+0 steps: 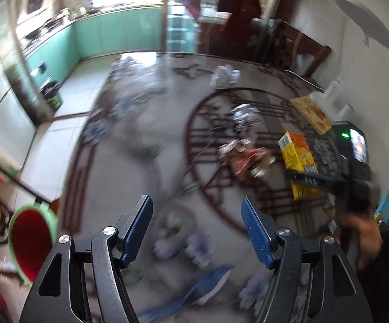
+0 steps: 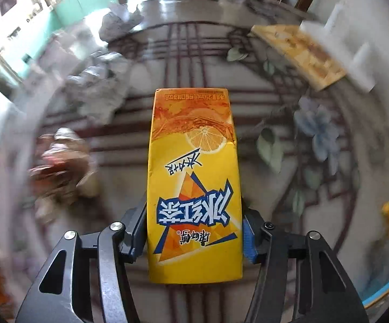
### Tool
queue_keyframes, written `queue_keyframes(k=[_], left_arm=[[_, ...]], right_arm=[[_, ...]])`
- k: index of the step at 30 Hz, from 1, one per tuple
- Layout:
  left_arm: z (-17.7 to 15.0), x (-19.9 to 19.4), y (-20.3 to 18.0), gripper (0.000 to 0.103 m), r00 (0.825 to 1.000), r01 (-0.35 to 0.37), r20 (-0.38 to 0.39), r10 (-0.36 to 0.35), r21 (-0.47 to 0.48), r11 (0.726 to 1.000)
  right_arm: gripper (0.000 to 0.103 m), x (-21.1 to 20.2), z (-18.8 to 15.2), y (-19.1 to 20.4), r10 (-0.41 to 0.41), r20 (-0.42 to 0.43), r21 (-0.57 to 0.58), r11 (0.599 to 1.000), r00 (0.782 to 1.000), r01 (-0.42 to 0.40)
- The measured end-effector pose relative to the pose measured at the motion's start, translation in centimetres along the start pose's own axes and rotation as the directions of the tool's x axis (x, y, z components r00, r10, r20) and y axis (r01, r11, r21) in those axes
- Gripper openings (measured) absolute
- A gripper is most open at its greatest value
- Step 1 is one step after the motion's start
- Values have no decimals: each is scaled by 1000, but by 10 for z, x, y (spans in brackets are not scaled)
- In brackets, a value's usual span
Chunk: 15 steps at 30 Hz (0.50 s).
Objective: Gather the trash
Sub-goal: 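Grasp the crumpled red-white paper with the left tool while the right tool grasps the yellow drink carton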
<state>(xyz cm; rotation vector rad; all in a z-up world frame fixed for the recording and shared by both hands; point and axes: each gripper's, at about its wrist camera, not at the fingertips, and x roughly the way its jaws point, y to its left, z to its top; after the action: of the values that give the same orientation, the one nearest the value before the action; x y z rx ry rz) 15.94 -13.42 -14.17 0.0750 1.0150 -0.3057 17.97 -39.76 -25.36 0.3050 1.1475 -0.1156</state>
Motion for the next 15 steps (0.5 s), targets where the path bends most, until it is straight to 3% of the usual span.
queue_keyframes(k=[7, 12, 15], left_arm=[[52, 76, -54, 68, 996, 73, -46, -71, 27, 997], [67, 129, -73, 68, 986, 121, -111, -122, -20, 992], [65, 153, -80, 68, 985, 113, -129, -113, -10, 994]], right_arm=[[55, -56, -19, -18, 11, 105, -6, 1000, 994, -11], [55, -62, -17, -21, 0, 113, -23, 1000, 994, 3], [56, -51, -3, -22, 12, 95, -31, 999, 995, -9]])
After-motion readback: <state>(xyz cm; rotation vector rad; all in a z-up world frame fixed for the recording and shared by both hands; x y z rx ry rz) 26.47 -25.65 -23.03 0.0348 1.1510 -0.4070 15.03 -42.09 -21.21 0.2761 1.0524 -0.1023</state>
